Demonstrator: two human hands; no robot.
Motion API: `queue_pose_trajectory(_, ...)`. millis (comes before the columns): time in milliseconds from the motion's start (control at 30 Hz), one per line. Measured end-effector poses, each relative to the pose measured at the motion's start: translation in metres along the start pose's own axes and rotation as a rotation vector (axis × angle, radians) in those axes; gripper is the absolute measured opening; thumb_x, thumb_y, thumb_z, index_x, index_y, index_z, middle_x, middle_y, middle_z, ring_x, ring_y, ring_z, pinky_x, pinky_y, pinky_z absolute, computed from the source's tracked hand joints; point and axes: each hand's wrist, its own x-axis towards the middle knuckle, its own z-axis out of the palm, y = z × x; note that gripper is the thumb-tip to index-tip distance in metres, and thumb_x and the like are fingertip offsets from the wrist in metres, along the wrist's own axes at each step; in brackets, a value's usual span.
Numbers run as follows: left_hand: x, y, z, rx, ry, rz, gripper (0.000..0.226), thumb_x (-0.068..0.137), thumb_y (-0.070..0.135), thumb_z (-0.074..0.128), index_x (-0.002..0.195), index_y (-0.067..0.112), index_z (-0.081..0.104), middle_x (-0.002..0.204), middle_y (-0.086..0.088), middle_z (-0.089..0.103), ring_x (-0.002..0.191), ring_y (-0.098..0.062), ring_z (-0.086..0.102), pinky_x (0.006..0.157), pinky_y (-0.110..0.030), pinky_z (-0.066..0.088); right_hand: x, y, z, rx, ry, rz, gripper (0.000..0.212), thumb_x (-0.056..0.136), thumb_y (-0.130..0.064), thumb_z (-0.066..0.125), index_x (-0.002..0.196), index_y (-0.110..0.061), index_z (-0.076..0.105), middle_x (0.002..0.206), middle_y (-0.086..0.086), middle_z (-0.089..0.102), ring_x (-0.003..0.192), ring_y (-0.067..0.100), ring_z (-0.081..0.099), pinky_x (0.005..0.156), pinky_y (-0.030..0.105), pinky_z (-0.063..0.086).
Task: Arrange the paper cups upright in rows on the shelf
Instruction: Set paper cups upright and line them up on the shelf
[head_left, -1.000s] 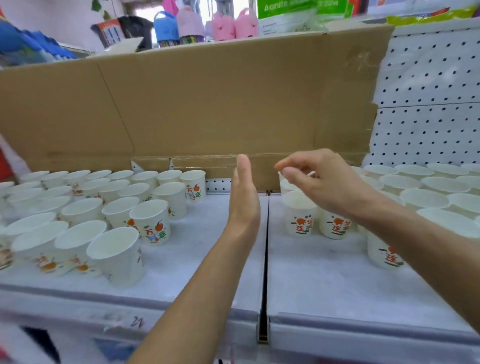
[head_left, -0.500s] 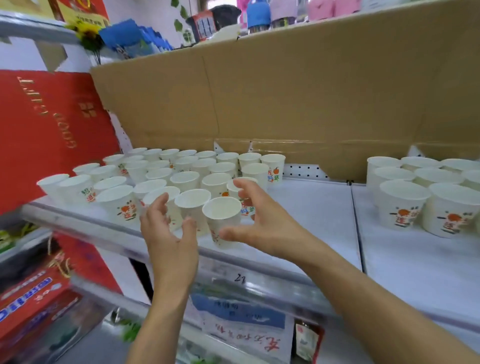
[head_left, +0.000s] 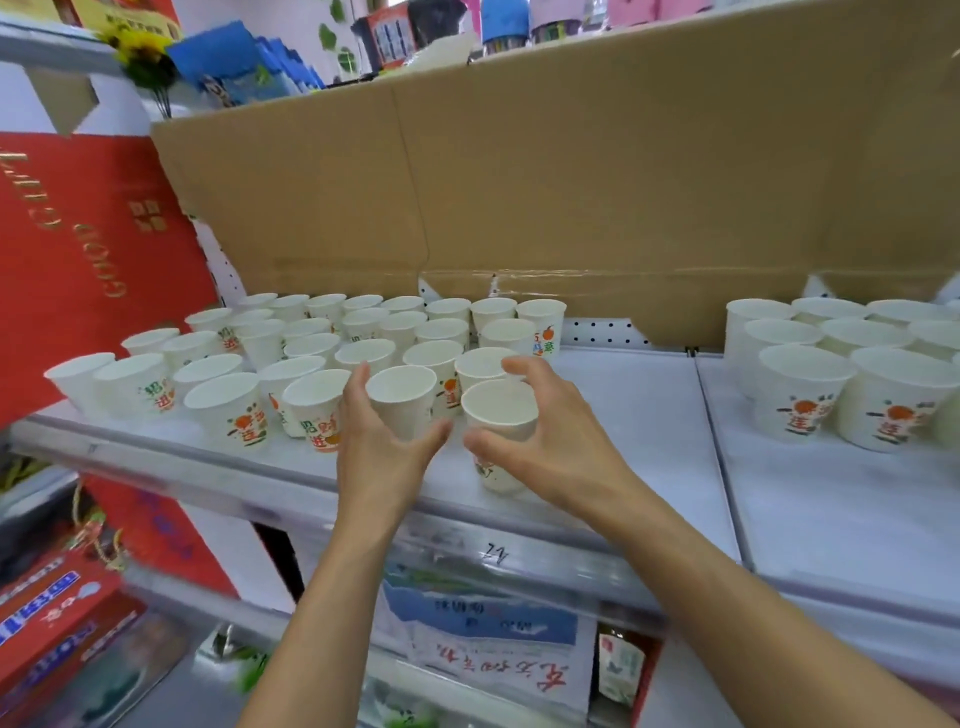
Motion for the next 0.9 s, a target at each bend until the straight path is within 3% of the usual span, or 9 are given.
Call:
queue_pose_trajectory(133,0.008,0.019,0.017,0.125,0.055,-0.010,0.089,0.073,0.043,0.079,0.146,0.023,0.031,0.150,-0.002,0.039,0.136,-0.023,0.036,0.107,-0.041,0.034,-0.024,0.012,-0.043,-0.014,0.061,0.062,0.074,0.078,-0.045,0.071,0.141,-0.033,0.033,0.129,-0.011,0.043,0.123,0.007,0.036,0.090,0.023,0.033)
queue_pose_trajectory(233,-0.007,0.046,0.036,0.072,-0.002,-0.007,0.077,0.076,0.048,0.074,0.141,0.024,0.042,0.148,-0.002,0.042,0.134,-0.024,0.038,0.105,-0.044,0.036,-0.050,0.029,-0.085,-0.060,0.129,0.152,0.075,0.076,-0.050,0.071,0.141,-0.037,0.034,0.123,-0.013,0.040,0.117,0.006,0.039,0.090,0.022,0.034)
queue_pose_trajectory(333,-0.040,0.085,0.066,-0.170,-0.189,0.030,0.067,0.073,0.046,0.076,0.133,0.031,0.050,0.135,0.004,0.053,0.120,-0.018,0.052,0.090,-0.032,0.048,-0.079,0.048,-0.135,-0.138,0.244,0.212,0.071,0.074,-0.051,0.072,0.137,-0.037,0.041,0.122,-0.016,0.043,0.118,0.005,0.039,0.089,0.021,0.033)
queue_pose_trajectory(433,-0.076,0.122,0.103,-0.324,-0.444,0.075,0.068,0.066,0.047,0.079,0.129,0.036,0.055,0.122,0.014,0.059,0.104,-0.004,0.059,0.074,-0.017,0.050,-0.101,0.062,-0.180,-0.247,0.299,0.267,0.068,0.075,-0.046,0.073,0.135,-0.035,0.045,0.119,-0.018,0.042,0.119,0.005,0.038,0.095,0.023,0.033)
queue_pose_trajectory(633,-0.109,0.153,0.155,-0.281,-0.696,0.188,0.079,0.063,0.051,0.083,0.134,0.032,0.055,0.132,0.016,0.057,0.119,-0.005,0.054,0.100,-0.033,0.048,-0.123,0.087,-0.222,-0.423,0.195,0.283,0.058,0.078,-0.040,0.073,0.131,-0.031,0.053,0.124,-0.011,0.048,0.121,0.007,0.039,0.094,0.020,0.031)
queue_pose_trajectory(800,-0.114,0.156,0.164,-0.185,-0.714,0.228,0.088,0.061,0.050,0.083,0.139,0.030,0.049,0.132,0.014,0.052,0.111,-0.006,0.056,0.096,-0.032,0.050,-0.127,0.099,-0.231,-0.478,0.121,0.213,0.056,0.079,-0.038,0.073,0.132,-0.031,0.053,0.137,-0.011,0.045,0.129,0.009,0.036,0.103,0.020,0.028)
queue_pose_trajectory(900,-0.114,0.157,0.163,-0.202,-0.677,0.240,0.090,0.057,0.058,0.077,0.138,0.033,0.048,0.131,0.017,0.049,0.112,0.004,0.050,0.092,-0.023,0.049,-0.129,0.099,-0.234,-0.526,0.143,0.158,0.044,0.081,-0.037,0.072,0.123,-0.034,0.059,0.138,-0.013,0.043,0.129,0.009,0.033,0.102,0.021,0.027)
